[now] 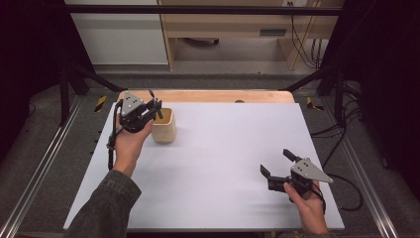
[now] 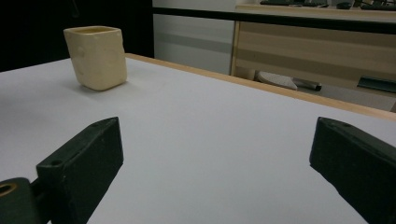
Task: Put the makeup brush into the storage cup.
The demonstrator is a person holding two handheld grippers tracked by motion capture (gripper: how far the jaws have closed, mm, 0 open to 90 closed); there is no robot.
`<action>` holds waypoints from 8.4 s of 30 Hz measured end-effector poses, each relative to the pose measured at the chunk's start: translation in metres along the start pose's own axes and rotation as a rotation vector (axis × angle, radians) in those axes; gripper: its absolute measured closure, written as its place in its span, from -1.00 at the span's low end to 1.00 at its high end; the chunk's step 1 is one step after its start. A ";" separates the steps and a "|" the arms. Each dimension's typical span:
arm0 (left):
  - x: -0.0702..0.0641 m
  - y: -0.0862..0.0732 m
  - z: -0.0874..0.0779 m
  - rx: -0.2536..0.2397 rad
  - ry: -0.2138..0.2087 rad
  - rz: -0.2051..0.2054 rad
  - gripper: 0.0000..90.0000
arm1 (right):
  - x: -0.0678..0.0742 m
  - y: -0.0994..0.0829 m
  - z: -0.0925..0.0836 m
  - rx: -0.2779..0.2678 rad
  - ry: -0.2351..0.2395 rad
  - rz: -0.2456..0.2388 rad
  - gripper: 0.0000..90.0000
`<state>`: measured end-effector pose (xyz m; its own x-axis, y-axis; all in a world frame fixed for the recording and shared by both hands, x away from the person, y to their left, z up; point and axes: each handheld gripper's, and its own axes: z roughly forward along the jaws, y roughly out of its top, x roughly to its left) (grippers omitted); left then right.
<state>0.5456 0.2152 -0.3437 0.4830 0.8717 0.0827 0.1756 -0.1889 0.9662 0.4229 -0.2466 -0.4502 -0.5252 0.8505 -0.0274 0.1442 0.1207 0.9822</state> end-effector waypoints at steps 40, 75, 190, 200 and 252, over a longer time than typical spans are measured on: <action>0.008 -0.032 0.017 0.035 0.031 -0.010 0.72 | 0.002 -0.001 0.002 0.018 0.017 0.000 -0.92; 0.003 -0.035 0.014 -0.006 0.029 -0.001 0.26 | 0.003 -0.001 0.003 0.023 0.025 0.002 -0.92; -0.017 -0.080 -0.057 -0.107 -0.290 -0.024 -0.96 | 0.003 0.001 0.000 0.010 0.014 -0.002 -0.94; -0.014 -0.092 -0.073 -0.121 -0.284 -0.015 -0.96 | 0.002 0.001 -0.001 0.000 0.005 -0.004 -0.94; 0.005 -0.129 -0.120 -0.189 -0.232 0.022 -0.98 | -0.005 0.000 -0.008 -0.006 -0.022 0.010 -0.94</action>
<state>0.4224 0.2980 -0.4386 0.6719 0.7376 0.0670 0.0108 -0.1003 0.9949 0.4186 -0.2550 -0.4486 -0.5053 0.8627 -0.0219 0.1443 0.1095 0.9835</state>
